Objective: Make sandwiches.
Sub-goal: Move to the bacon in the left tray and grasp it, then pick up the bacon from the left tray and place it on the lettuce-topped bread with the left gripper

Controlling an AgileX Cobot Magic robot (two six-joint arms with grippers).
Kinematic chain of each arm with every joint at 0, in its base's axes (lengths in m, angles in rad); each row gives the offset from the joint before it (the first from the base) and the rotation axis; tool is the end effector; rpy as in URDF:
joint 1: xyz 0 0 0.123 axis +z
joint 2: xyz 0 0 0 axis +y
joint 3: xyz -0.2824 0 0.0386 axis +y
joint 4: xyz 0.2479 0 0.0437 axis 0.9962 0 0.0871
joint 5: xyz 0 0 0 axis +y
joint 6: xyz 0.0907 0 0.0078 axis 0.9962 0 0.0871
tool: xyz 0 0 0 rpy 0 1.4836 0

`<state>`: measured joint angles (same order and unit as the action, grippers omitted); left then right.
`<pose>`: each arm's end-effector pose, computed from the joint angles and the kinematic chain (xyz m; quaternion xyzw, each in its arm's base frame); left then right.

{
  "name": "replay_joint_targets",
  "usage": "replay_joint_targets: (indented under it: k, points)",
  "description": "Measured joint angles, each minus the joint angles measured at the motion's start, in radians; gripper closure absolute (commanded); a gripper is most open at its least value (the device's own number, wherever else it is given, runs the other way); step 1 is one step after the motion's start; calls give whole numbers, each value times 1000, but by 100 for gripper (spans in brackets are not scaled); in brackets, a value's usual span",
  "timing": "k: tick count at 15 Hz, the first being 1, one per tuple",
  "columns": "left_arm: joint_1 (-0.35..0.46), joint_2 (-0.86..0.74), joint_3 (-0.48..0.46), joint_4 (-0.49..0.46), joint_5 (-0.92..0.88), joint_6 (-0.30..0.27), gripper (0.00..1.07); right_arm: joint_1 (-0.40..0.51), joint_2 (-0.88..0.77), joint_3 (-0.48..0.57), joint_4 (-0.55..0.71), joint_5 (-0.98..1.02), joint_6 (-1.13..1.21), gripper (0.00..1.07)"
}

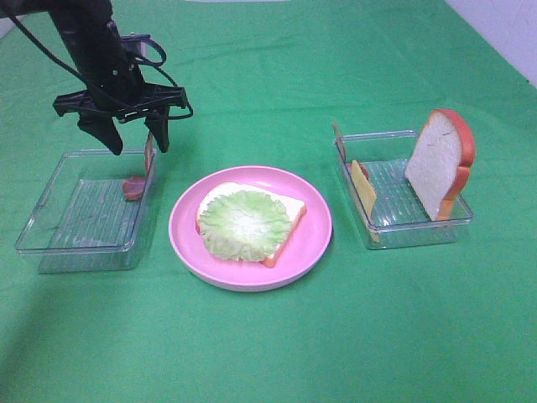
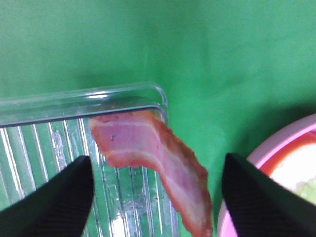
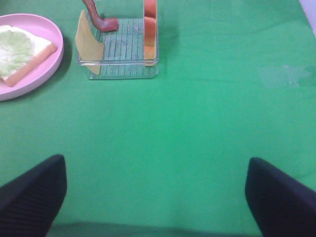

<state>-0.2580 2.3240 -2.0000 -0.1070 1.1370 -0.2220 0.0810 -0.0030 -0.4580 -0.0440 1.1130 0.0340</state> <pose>0.4696 -0.1331 0.1763 0.0003 0.9939 -0.0724 0.0834 -0.0028 -0.0038 0.2614 -0.0196 0.8757 0.0058 0.4824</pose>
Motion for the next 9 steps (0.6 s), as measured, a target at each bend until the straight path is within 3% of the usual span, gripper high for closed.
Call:
replay_joint_targets:
  k: [1,3,6,9]
  points:
    - [0,1,0,-6,-24,-33,83,0,0,0,0,0,0,13]
    - [0,1,0,-11,-42,-61,96,0,0,0,0,0,0,13]
    - [0,4,0,-28,-42,-77,107,0,0,0,0,0,0,13]
    - [0,4,0,-34,-42,-80,107,0,0,0,0,0,0,13]
